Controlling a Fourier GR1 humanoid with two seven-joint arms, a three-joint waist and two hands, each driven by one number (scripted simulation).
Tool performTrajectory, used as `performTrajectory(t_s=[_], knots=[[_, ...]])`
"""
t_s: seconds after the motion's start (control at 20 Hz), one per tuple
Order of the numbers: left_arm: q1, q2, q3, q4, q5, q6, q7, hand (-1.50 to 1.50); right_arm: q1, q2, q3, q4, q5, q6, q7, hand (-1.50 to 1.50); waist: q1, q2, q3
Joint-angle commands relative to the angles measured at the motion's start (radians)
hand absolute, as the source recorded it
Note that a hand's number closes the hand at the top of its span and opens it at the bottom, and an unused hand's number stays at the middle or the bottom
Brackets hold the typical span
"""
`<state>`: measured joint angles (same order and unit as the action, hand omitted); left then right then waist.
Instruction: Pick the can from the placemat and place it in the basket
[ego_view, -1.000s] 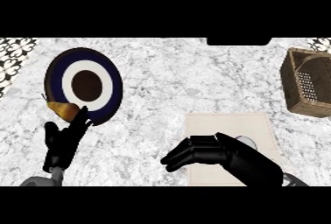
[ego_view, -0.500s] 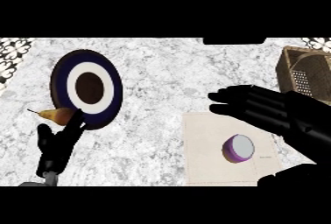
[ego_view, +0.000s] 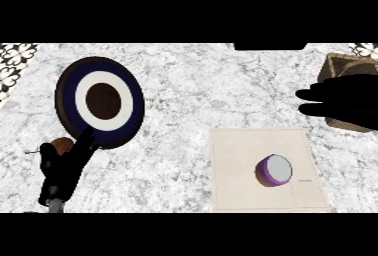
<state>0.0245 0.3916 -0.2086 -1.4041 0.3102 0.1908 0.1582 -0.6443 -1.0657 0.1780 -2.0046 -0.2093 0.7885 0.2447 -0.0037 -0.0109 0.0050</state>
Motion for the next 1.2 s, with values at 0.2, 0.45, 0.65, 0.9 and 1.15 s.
performTrajectory(t_s=[0.2,0.45,0.65,0.9,1.15], knots=[[0.066,-0.005,-0.014,0.039,-0.012,-0.016,0.037,0.00,-0.066,-0.083,-0.061,0.097,-0.025,0.218,-0.051,-1.50,0.014,0.013,-0.005],[0.106,-0.014,-0.030,-0.012,-0.020,-0.001,0.077,0.00,0.010,-0.072,-0.110,0.112,0.009,0.234,-0.124,-1.50,0.009,0.011,-0.003],[0.091,-0.037,-0.006,0.059,-0.032,-0.013,0.010,0.00,0.034,0.000,-0.084,0.093,0.043,0.195,-0.092,-1.50,0.011,0.013,-0.005],[0.089,-0.004,0.020,0.027,-0.023,-0.030,0.050,0.00,0.150,0.104,-0.037,-0.025,0.127,0.120,-0.070,-1.50,0.004,0.011,-0.004],[0.085,-0.046,-0.006,0.069,-0.056,-0.023,0.031,0.00,0.146,0.168,0.009,-0.003,0.196,0.121,-0.072,-1.50,0.006,0.013,-0.005]])
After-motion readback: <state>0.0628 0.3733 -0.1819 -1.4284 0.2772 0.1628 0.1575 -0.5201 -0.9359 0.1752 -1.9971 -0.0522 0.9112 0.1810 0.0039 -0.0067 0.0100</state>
